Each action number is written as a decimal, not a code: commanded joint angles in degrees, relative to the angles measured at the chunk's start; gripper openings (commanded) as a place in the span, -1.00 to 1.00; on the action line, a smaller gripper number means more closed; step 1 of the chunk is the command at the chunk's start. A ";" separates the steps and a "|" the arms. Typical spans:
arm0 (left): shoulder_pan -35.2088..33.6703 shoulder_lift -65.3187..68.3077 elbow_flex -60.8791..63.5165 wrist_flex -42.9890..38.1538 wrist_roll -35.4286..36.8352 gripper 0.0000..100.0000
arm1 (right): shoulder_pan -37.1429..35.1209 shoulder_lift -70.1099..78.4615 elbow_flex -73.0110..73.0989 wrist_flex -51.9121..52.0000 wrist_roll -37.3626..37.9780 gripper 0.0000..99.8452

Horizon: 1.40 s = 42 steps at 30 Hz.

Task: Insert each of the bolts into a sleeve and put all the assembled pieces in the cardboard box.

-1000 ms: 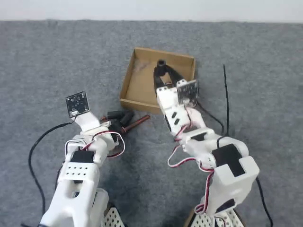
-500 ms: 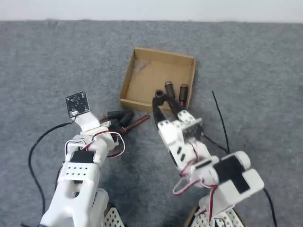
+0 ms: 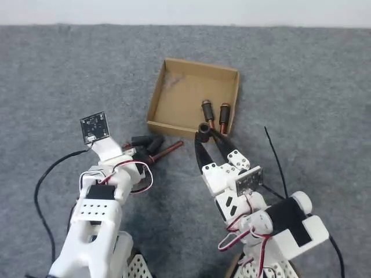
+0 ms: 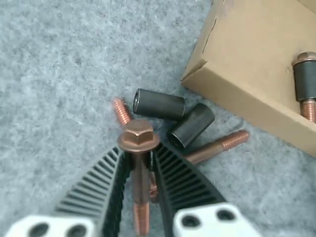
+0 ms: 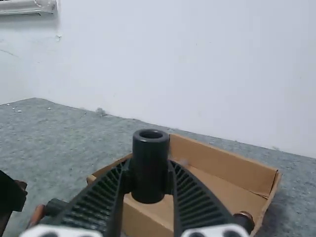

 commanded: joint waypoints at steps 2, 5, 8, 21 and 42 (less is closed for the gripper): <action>0.62 -2.99 -1.54 -2.02 -0.70 -0.98 | -1.19 -1.54 1.05 -1.19 0.97 -0.99; 1.58 -4.66 -3.65 -2.02 -0.70 -0.98 | -2.42 -1.54 1.05 -1.19 0.97 -0.99; 1.58 -9.58 -5.23 -2.02 -0.70 -0.97 | -5.05 -1.54 1.05 -1.10 0.97 -0.99; 13.01 -41.14 -4.88 -7.47 -0.70 -0.97 | -11.12 -1.54 1.05 -1.01 0.97 -0.99; 21.01 -36.57 -5.05 -12.22 -9.23 -0.97 | -14.11 -1.54 1.05 2.42 1.05 -0.99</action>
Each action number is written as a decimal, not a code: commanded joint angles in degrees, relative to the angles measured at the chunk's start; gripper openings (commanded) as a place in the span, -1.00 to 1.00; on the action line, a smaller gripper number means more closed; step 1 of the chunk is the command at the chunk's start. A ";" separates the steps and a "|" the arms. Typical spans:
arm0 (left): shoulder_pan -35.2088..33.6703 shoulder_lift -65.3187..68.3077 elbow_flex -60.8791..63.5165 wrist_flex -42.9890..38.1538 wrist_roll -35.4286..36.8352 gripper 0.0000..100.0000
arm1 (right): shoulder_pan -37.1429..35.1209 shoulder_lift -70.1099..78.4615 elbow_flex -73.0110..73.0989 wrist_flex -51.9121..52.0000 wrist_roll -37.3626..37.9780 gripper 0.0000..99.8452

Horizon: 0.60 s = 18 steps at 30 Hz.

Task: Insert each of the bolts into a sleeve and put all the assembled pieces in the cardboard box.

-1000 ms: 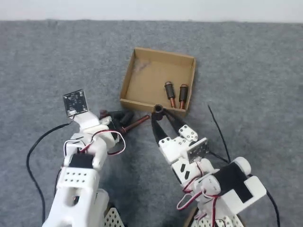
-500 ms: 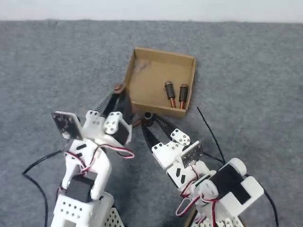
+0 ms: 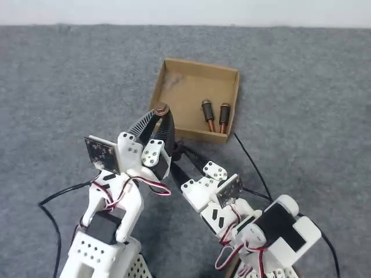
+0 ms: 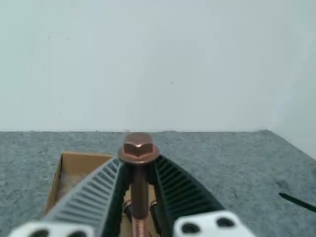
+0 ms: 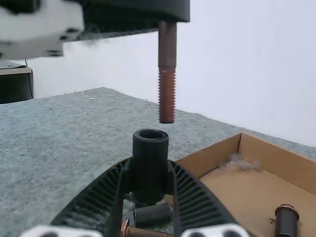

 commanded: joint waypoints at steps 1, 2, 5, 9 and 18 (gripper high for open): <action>0.26 0.09 -4.97 -2.20 -0.88 -0.97 | -0.40 -1.54 1.05 0.48 1.05 -0.99; 0.26 0.09 -4.97 -2.20 -0.70 -0.97 | -0.40 -1.54 1.05 0.48 1.05 -0.99; 0.26 0.09 -4.88 -2.20 -0.70 -0.97 | -0.40 -1.54 1.05 0.48 1.05 -0.99; 0.26 0.09 -4.70 -2.11 -0.70 -0.97 | -0.22 -1.54 1.05 0.48 1.05 -0.99; 0.26 0.09 -6.73 4.31 -0.70 -0.97 | -0.13 -1.54 1.05 0.48 1.23 -0.99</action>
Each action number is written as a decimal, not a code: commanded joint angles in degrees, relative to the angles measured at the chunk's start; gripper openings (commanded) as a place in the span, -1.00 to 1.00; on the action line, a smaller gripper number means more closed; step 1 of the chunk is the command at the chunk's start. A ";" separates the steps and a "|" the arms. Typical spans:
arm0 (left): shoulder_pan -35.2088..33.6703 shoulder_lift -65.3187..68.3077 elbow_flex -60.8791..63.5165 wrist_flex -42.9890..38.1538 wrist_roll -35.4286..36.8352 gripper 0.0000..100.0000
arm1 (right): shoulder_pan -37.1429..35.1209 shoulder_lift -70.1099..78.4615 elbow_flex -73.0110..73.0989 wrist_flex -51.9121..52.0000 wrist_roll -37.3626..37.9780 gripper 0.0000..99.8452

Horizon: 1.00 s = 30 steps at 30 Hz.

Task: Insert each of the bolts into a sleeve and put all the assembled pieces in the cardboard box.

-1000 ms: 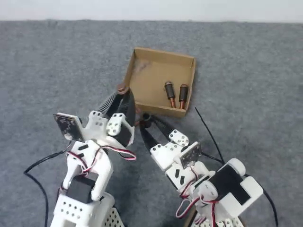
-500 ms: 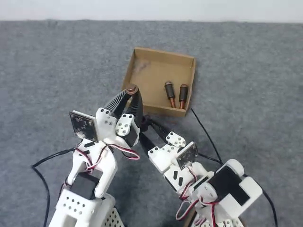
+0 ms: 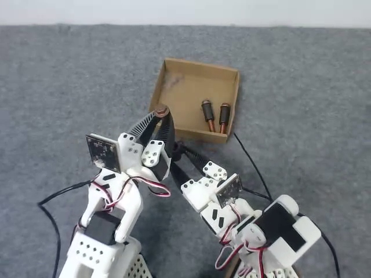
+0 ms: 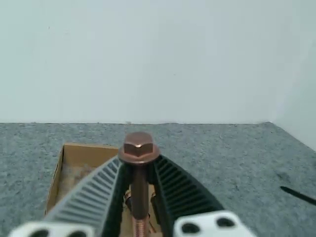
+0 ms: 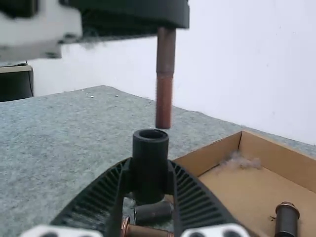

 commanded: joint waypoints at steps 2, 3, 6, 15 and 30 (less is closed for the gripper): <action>0.26 0.09 -6.11 0.35 -0.70 -0.97 | -0.13 -1.54 1.05 0.22 1.32 -0.99; 0.26 0.09 -6.73 0.35 -0.70 -0.97 | -0.13 -1.54 1.05 0.22 1.32 -0.99; 0.26 0.09 -8.40 0.44 -0.70 -0.97 | -0.13 -1.54 1.05 0.31 1.32 -0.99; 4.04 0.09 -10.77 11.25 -0.88 -0.97 | -0.04 -1.54 1.05 0.31 1.32 -0.99; 3.87 0.09 -7.60 11.25 -1.05 -0.97 | 2.15 -1.54 1.05 0.31 1.32 -0.99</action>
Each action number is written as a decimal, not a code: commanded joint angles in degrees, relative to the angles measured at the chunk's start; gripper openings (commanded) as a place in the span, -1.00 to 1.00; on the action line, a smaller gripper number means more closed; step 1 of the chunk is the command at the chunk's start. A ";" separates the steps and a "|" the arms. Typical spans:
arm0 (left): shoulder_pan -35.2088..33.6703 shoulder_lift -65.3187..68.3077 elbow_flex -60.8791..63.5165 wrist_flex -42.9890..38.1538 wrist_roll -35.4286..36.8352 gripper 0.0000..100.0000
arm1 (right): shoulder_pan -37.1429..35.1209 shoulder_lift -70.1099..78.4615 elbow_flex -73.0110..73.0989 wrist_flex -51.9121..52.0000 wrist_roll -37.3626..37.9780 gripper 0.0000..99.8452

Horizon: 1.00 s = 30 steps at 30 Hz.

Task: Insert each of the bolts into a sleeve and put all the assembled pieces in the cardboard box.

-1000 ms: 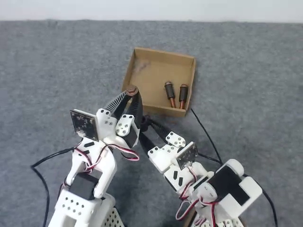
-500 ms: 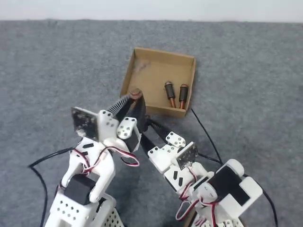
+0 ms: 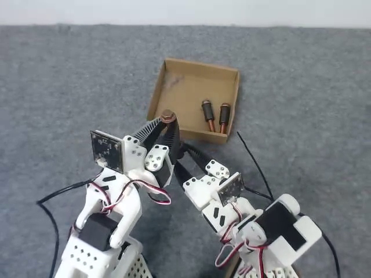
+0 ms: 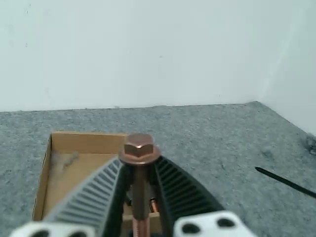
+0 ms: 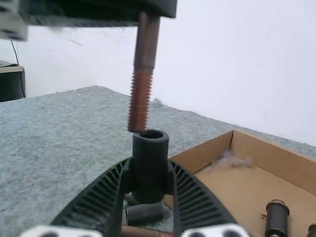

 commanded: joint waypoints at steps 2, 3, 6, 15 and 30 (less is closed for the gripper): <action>0.26 0.09 -0.66 -1.23 -0.62 -0.97 | 0.66 -1.54 1.05 0.31 1.32 -0.99; 0.26 0.18 -0.31 -2.81 -0.62 -0.97 | 0.66 -1.54 1.05 0.31 1.32 -0.99; 0.26 0.53 2.86 -9.23 -2.90 -0.97 | 0.66 -1.54 1.05 0.31 1.23 -0.99; 0.26 0.18 7.16 -10.73 -6.42 -0.97 | 0.66 -1.54 1.05 0.31 1.32 -0.99; 0.70 0.09 14.37 -10.73 -6.59 -0.97 | 3.47 -1.63 1.05 0.31 1.41 -0.99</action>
